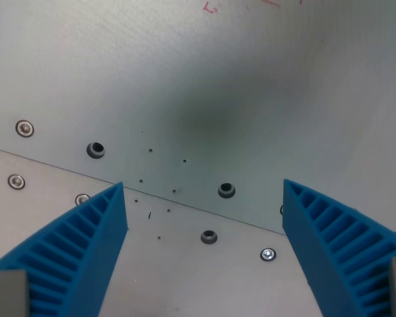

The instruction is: Move in gripper negative z

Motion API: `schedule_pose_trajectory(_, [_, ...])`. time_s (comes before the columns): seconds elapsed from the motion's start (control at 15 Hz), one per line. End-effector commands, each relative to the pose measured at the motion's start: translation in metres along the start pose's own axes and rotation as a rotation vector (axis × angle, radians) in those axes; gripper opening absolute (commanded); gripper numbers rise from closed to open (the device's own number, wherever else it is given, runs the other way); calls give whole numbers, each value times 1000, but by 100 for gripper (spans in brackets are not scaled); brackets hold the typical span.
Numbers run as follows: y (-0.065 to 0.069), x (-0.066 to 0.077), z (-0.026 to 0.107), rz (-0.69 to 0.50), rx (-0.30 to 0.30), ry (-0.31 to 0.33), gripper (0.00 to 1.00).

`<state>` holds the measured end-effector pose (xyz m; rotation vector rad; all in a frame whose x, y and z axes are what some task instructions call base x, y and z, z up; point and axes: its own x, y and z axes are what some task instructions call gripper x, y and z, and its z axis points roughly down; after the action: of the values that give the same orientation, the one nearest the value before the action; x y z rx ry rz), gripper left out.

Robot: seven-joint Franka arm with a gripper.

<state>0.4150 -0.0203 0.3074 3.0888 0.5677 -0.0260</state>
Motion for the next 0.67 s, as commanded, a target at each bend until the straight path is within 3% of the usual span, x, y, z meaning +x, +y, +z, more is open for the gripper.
schedule_pose_trajectory(0.07, [0,0,-8,0,-2,6,100])
schedule_pose_trajectory(0.67, [0,0,-53,0,-2,6,100])
